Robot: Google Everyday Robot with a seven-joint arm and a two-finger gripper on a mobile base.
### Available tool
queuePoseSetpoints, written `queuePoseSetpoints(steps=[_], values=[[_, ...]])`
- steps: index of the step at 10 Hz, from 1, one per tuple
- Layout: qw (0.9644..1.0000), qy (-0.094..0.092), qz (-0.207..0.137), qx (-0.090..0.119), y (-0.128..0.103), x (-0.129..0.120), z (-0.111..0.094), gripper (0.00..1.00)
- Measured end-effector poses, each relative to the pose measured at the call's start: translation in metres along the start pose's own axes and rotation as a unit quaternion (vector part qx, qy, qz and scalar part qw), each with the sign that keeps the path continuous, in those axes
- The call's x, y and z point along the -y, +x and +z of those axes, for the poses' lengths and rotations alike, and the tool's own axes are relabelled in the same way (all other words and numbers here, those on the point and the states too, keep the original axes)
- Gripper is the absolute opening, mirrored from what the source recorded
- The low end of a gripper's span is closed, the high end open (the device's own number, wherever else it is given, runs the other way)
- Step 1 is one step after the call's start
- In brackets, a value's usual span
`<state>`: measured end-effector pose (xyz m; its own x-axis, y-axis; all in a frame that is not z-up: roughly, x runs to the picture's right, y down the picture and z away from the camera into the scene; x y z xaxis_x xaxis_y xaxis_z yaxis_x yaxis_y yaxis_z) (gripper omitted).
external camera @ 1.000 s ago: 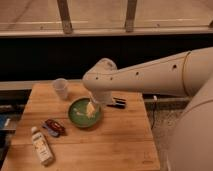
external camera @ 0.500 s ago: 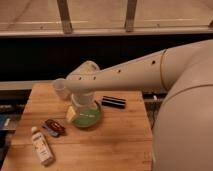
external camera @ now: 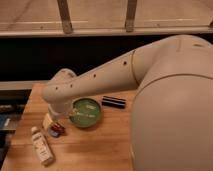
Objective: Place the bottle in the ceramic bowl
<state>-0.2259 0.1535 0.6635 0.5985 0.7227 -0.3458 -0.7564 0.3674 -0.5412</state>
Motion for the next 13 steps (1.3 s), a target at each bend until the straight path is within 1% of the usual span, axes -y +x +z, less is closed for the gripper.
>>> queuePoseSetpoints(steps=[3,4,5,6,7,8,11,13], values=[[1.0000,0.003,0.001,0.001,0.000,0.003,0.000,0.78],[1.0000,0.003,0.004,-0.002,0.001,0.004,0.001,0.78],[0.9999,-0.002,0.006,-0.010,0.001,0.004,0.004,0.78],[0.9997,-0.006,0.009,-0.020,0.002,0.012,0.012,0.78],[0.9994,-0.013,0.006,-0.032,0.003,0.012,0.024,0.78],[0.9988,-0.022,-0.001,-0.045,0.003,0.009,0.038,0.78],[0.9966,-0.047,-0.016,-0.065,0.003,-0.006,0.059,0.78],[0.9942,-0.058,-0.040,-0.081,0.006,-0.034,0.070,0.78]])
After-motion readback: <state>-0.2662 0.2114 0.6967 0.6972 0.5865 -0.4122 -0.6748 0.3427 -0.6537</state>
